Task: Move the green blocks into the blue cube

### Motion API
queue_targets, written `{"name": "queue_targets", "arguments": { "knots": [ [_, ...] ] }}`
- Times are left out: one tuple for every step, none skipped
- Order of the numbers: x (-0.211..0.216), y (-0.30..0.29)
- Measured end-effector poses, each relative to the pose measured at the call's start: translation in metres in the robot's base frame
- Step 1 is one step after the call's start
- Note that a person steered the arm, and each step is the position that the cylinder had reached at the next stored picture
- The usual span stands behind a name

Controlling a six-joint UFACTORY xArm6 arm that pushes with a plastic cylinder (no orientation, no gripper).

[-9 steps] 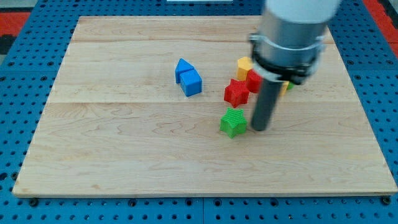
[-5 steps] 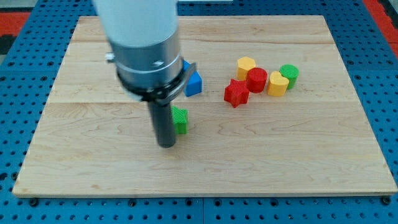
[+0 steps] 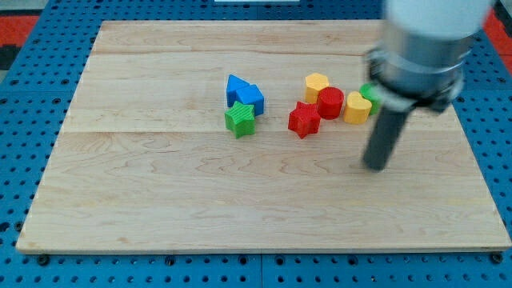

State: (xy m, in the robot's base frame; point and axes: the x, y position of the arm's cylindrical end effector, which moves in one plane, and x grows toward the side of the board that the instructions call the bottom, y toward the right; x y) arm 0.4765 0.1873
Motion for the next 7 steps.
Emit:
{"name": "queue_targets", "arguments": {
  "knots": [
    [-0.068,-0.002],
    [-0.084,-0.037],
    [-0.125,-0.036],
    [-0.166,0.037],
    [-0.167,-0.037],
    [-0.167,-0.124],
    [-0.16,-0.151]
  ]
}}
